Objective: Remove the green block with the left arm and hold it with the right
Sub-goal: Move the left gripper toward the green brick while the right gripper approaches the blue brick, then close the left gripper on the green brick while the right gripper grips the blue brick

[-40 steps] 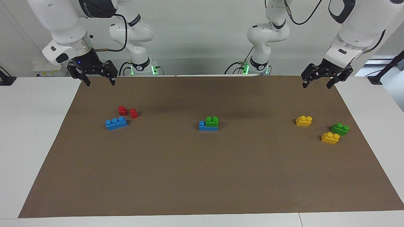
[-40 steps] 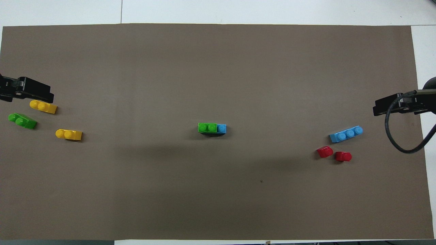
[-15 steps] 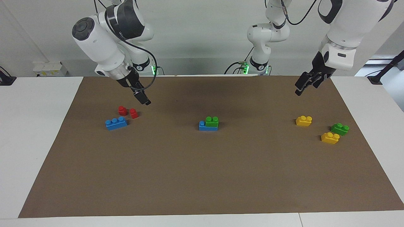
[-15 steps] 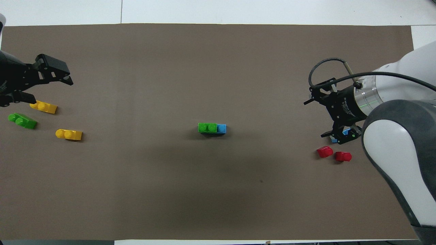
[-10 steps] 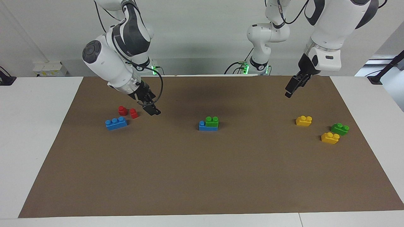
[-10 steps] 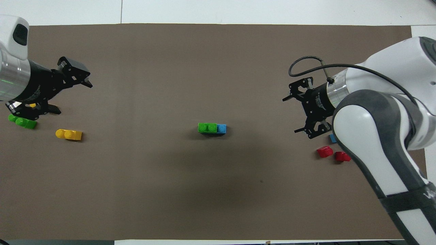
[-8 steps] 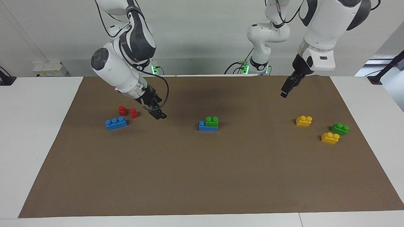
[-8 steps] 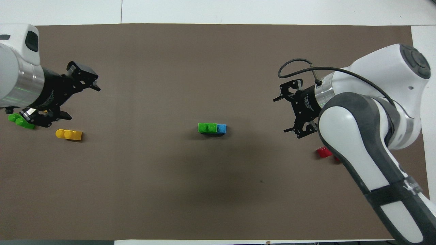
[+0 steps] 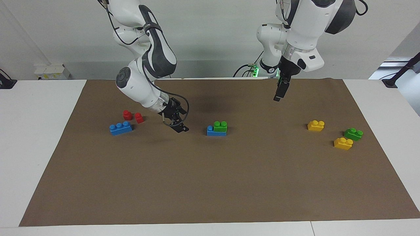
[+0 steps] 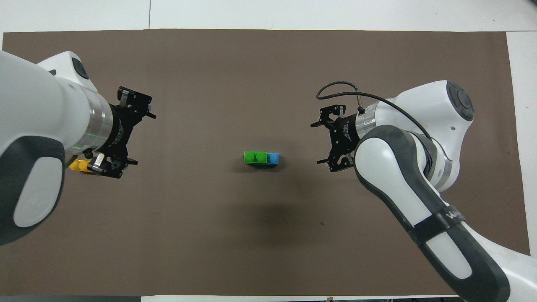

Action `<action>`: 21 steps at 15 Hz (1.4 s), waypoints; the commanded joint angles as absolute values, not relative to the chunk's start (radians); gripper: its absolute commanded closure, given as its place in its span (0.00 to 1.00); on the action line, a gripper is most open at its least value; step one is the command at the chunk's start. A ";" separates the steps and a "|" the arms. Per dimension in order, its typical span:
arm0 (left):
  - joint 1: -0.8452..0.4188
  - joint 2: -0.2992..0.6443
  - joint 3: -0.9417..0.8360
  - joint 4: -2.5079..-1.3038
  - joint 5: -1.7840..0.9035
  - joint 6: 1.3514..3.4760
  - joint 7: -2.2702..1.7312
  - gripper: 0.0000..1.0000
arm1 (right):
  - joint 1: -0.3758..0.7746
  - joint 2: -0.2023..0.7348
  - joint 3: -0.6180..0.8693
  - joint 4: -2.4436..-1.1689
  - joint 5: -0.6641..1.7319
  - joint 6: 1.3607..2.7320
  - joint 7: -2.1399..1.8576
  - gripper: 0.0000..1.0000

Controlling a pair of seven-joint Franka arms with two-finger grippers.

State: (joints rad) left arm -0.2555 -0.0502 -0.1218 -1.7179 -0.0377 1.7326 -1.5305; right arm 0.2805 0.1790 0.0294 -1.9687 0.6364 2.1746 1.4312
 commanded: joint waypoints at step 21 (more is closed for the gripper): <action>-0.569 0.146 -0.106 -1.939 -0.017 2.198 -2.292 0.00 | 0.489 0.293 0.028 -2.066 0.839 2.508 1.497 0.02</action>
